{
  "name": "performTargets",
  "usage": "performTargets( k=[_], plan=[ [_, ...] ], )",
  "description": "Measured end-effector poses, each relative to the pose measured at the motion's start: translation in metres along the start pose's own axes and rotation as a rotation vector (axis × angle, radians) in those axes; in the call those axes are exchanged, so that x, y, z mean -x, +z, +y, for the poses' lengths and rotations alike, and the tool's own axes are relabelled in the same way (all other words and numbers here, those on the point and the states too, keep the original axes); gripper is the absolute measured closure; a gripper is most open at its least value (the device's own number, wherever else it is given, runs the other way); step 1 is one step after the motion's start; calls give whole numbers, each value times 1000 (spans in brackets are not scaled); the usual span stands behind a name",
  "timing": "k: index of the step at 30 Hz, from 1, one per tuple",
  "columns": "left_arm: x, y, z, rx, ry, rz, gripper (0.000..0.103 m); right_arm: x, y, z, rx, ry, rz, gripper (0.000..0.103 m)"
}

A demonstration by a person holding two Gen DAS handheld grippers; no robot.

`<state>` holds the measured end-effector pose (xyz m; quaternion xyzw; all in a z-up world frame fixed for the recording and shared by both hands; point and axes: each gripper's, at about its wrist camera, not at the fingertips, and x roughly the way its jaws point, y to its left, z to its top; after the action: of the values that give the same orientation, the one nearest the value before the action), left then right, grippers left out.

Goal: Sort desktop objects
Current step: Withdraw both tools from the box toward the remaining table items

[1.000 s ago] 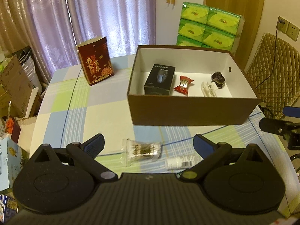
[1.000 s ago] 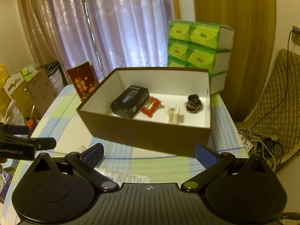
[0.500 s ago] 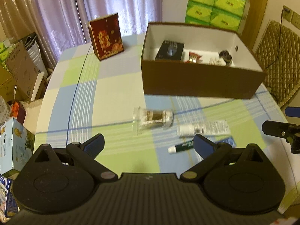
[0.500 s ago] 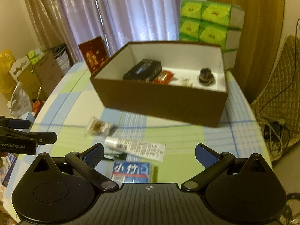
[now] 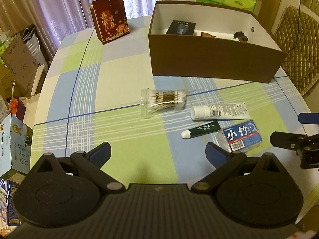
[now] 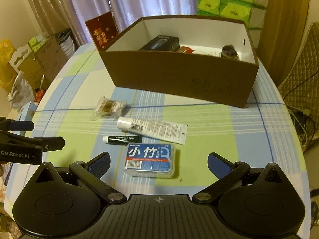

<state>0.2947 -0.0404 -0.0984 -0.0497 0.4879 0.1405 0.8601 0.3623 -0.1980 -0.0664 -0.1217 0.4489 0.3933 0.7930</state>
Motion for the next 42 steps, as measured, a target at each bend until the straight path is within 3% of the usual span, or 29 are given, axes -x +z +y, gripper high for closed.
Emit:
performTargets(
  k=[33,42],
  plan=[
    [-54,-6,12,-12,-24,66,4,-73,-15,17,29,-14,142,2],
    [-66,-6,12,-20,-39,71,5,-93,-15,19,55,-46,131,3]
  ],
)
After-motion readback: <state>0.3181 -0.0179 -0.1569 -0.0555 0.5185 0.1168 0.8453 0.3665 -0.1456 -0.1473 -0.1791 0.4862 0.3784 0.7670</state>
